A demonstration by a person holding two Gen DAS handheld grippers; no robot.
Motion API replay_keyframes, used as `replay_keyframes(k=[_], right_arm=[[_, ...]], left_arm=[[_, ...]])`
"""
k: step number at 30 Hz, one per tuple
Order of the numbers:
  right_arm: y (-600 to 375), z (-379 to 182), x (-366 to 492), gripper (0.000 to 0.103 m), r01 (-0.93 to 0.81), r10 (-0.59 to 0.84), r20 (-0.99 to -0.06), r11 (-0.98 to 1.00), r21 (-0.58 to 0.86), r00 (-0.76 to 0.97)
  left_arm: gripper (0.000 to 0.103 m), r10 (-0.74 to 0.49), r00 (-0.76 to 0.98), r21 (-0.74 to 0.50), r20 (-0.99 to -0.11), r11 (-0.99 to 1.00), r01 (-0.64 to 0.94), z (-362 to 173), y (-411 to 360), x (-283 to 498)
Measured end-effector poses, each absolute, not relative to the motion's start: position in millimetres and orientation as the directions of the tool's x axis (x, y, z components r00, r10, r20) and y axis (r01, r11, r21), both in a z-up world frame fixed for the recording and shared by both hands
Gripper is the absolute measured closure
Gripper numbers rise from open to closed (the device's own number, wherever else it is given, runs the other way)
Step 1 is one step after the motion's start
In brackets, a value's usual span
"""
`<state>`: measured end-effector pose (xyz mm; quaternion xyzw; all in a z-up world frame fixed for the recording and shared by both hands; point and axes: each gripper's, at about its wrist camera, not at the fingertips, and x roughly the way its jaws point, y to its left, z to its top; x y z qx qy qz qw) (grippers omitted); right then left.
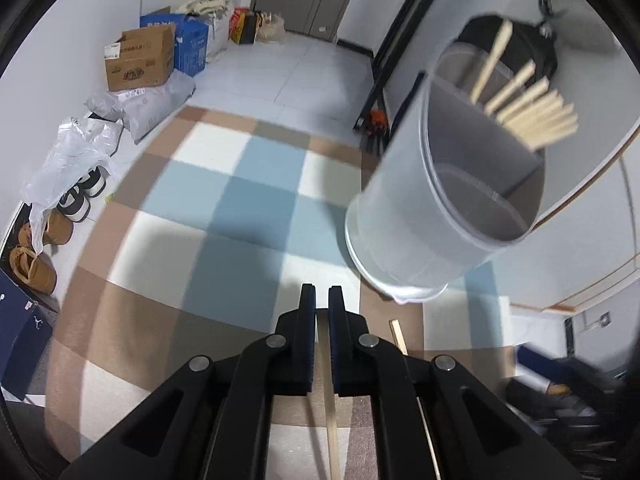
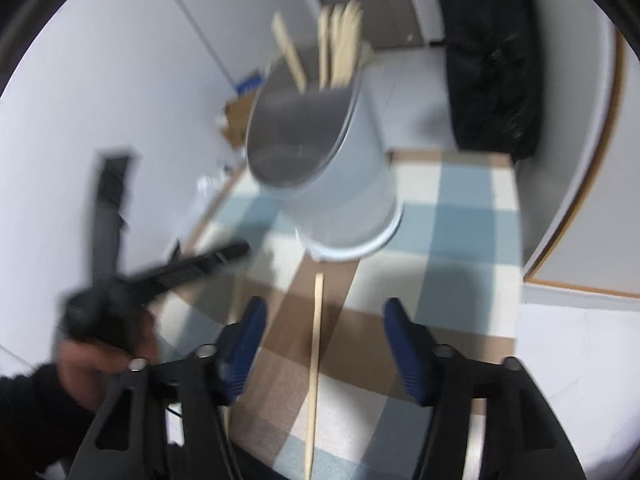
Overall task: Organize utensils
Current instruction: 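Close the left tool on one remaining wooden stick, then close the right tool on the last wooden stick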
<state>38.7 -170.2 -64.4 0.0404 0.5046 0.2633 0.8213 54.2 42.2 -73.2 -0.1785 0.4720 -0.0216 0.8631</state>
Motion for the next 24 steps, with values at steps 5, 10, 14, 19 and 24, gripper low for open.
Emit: replay_keyframes(k=[5, 10, 14, 19, 24], right_arm=[[-137, -90, 53, 0.057, -0.419, 0.418, -0.861, 0.864, 0.278, 0.29], [-115, -108, 64, 0.058, -0.429, 0.353, -0.894, 0.878, 0.215, 0.275], [-106, -114, 69, 0.06, -0.436, 0.313, -0.901, 0.885, 0.162, 0.301], [-89, -124, 73, 0.075, -0.462, 0.267, -0.913, 0.881, 0.102, 0.308], [-80, -124, 76, 0.076, -0.465, 0.249, -0.911, 0.882, 0.073, 0.328]], left_arm=[[0.101, -0.229, 0.621, -0.378, -0.75, 0.918, -0.118, -57, 51, 47], [0.101, -0.251, 0.649, -0.425, -0.718, 0.897, -0.123, -59, 60, 43], [0.101, -0.26, 0.657, -0.44, -0.707, 0.89, -0.121, -60, 63, 43], [0.101, -0.278, 0.663, -0.45, -0.695, 0.887, -0.1, -54, 69, 41], [0.101, -0.275, 0.682, -0.449, -0.677, 0.889, -0.088, -49, 72, 40]])
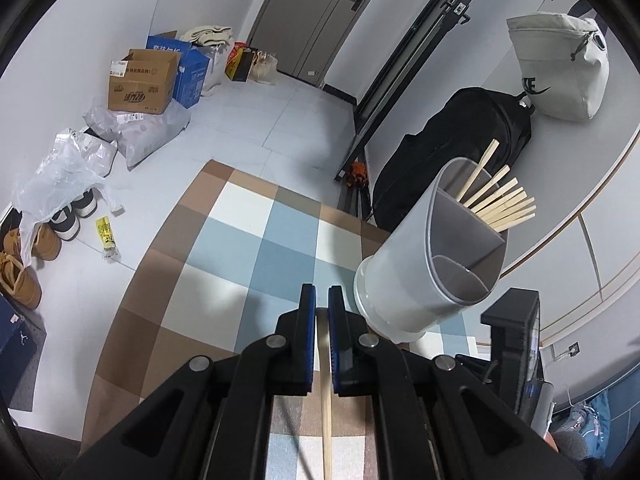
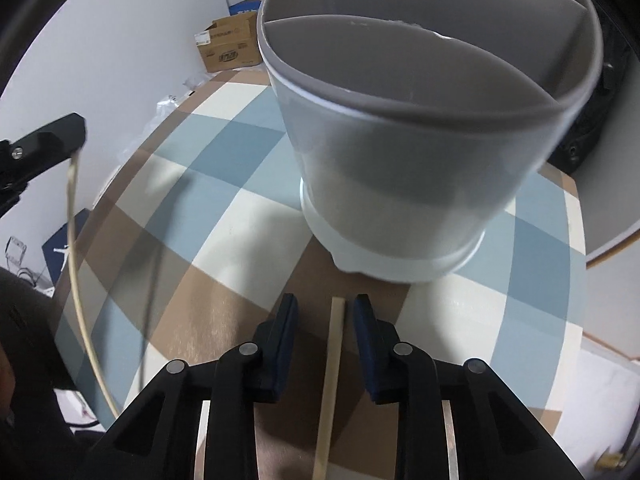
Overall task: Organize utensils
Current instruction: 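Close the right tool on the last wooden stick, then lift both held sticks over the holder and lower them into it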
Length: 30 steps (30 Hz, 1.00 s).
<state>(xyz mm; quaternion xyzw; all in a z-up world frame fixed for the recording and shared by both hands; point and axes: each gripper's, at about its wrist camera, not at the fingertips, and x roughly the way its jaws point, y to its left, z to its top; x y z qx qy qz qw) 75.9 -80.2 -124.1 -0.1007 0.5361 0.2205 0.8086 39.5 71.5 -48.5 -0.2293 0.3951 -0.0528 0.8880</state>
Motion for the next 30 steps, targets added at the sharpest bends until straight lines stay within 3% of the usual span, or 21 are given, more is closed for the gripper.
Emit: replay_keyframes(k=[4, 14, 24, 30], right_arm=[[-83, -124, 72, 0.097, -0.454, 0.223, -0.914, 0.89, 0.049, 0.338], [-99, -91, 51, 0.097, -0.473, 0.301, -0.853, 0.878, 0.074, 0.426], [-147, 13, 21, 0.097, -0.464, 0.463, -0.636, 0.867, 0.181, 0.617], [-133, 41, 38, 0.098, -0.46, 0.503, -0.554, 0.858, 0.228, 0.663]], left_arm=[[0.101, -0.275, 0.686, -0.45, -0.674, 0.889, -0.085, -48, 72, 39], [0.101, -0.279, 0.723, -0.448, -0.632, 0.893, -0.048, -31, 67, 37], [0.101, -0.346, 0.779, -0.441, -0.523, 0.892, 0.1, 24, 47, 39], [0.101, -0.359, 0.791, -0.378, -0.496, 0.909, 0.176, 46, 33, 39]])
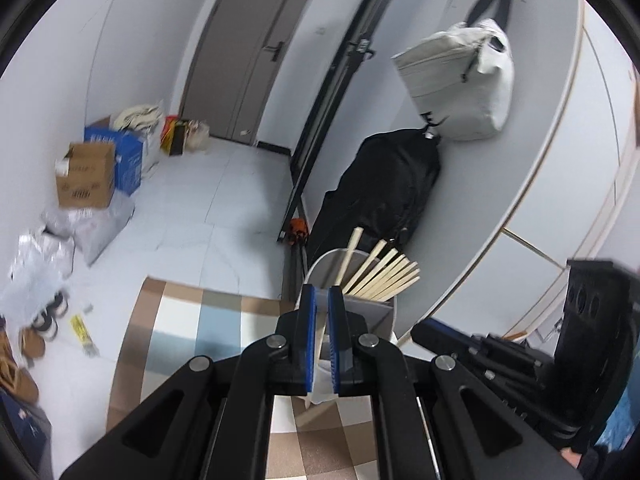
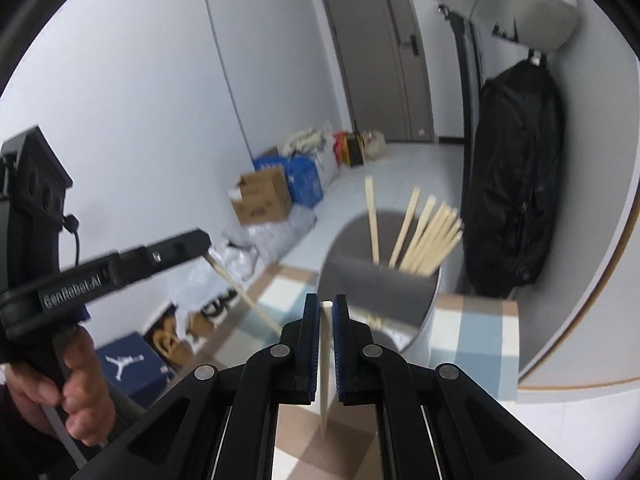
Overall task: Organize utensils
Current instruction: 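Lift both held sticks over the holder and lower them into it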
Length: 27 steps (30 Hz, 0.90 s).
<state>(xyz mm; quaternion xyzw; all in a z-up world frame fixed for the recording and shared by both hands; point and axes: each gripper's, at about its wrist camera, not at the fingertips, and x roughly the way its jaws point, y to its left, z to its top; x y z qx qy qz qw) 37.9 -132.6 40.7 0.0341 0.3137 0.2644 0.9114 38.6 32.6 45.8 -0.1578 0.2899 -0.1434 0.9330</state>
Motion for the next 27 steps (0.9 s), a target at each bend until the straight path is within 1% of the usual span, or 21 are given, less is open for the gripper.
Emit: replay_keyframes(k=[9, 17, 22, 27], right_arm=[[-149, 92, 44, 0.098, -0.478, 0.518, -0.478, 0.852, 0.213, 0.71], [-169, 151, 54, 0.098, -0.484, 0.528, -0.406, 0.849, 0.215, 0.746], [-177, 175, 70, 0.098, -0.479, 0.527, -0.39, 0.85, 0.219, 0.755], [-177, 183, 88, 0.098, -0.472, 0.507, -0.399, 0.861, 0.19, 0.764]], left_arm=[[0.101, -0.374, 0.786, -0.325, -0.493, 0.917, 0.232, 72, 24, 44], [0.101, -0.413, 0.8, -0.281, -0.435, 0.907, 0.315, 124, 7, 51], [0.101, -0.4, 0.812, -0.237, -0.425, 0.915, 0.326, 143, -1, 65], [0.101, -0.397, 0.811, -0.207, -0.43, 0.918, 0.339, 146, -11, 81]])
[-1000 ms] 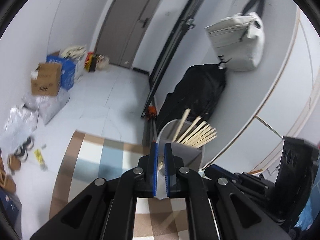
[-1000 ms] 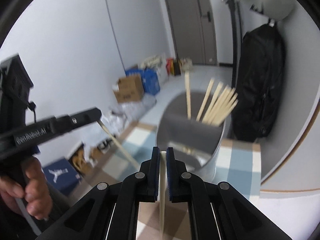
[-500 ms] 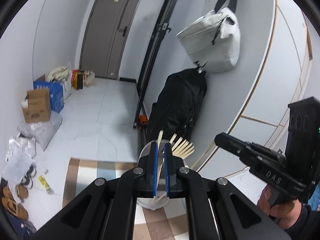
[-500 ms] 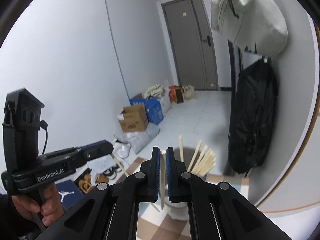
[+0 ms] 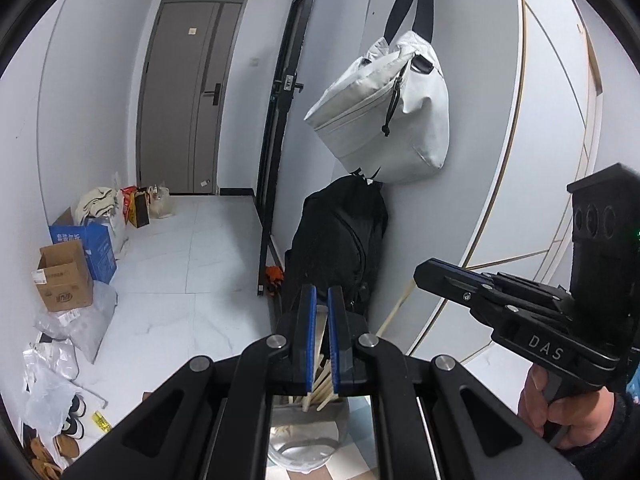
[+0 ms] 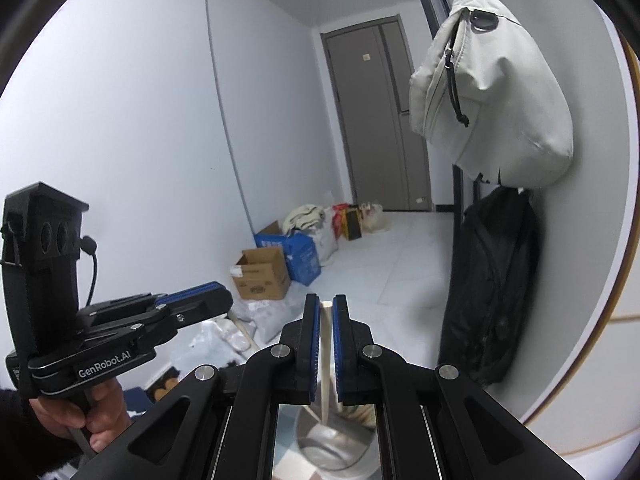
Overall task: Organize utensils
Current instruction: 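Lift both held sticks over the holder and lower them into it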
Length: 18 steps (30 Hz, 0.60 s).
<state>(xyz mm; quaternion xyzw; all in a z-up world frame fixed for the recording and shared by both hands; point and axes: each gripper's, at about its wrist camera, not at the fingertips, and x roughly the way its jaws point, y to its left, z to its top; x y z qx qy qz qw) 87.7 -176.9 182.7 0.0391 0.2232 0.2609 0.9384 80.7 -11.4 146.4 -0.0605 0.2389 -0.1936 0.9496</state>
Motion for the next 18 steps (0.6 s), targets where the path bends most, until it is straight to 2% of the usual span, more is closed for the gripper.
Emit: replay_keyframes(k=[18], right_arm=[[-180, 149, 134, 0.098, -0.444, 0.485, -0.459, 0.873, 0.203, 0.744]], left_arm=[[0.101, -0.408, 0.776, -0.22, -0.481, 0.913, 0.343, 111, -11, 111]])
